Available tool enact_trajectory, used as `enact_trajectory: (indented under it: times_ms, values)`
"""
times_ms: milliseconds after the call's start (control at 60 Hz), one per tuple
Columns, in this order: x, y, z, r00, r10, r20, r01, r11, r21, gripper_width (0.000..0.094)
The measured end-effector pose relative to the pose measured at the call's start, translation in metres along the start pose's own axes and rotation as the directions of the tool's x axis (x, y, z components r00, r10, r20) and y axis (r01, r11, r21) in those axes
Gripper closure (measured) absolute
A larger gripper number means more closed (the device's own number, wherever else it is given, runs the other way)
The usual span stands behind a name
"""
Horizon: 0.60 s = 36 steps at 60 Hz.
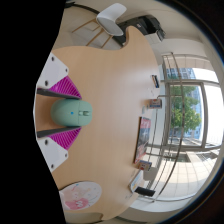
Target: Arrange mouse
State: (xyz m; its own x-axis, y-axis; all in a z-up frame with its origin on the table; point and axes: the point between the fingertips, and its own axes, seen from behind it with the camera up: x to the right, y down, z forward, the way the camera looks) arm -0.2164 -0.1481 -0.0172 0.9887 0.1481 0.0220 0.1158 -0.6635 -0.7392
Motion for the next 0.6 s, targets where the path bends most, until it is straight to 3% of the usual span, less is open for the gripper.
enact_trajectory:
  times_ms: [133,233,433,517,600]
  values:
    - [0.001,-0.001,0.001,1.0,0.011,-0.018,-0.012,1.0,-0.013,0.0529]
    - [-0.004,-0.016,-0.008,1.0,0.01,-0.014,-0.01,1.0,-0.003,0.0532]
    - [0.001,-0.152,-0.109,0.997,0.054,0.06,-0.067,0.965,0.253,0.0533]
    - [0.052,-0.197,-0.141,0.995,0.087,0.039,-0.095,0.929,0.359,0.0536]
    - [0.116,-0.218,-0.159,0.99,0.139,-0.001,-0.126,0.904,0.408,0.0535]
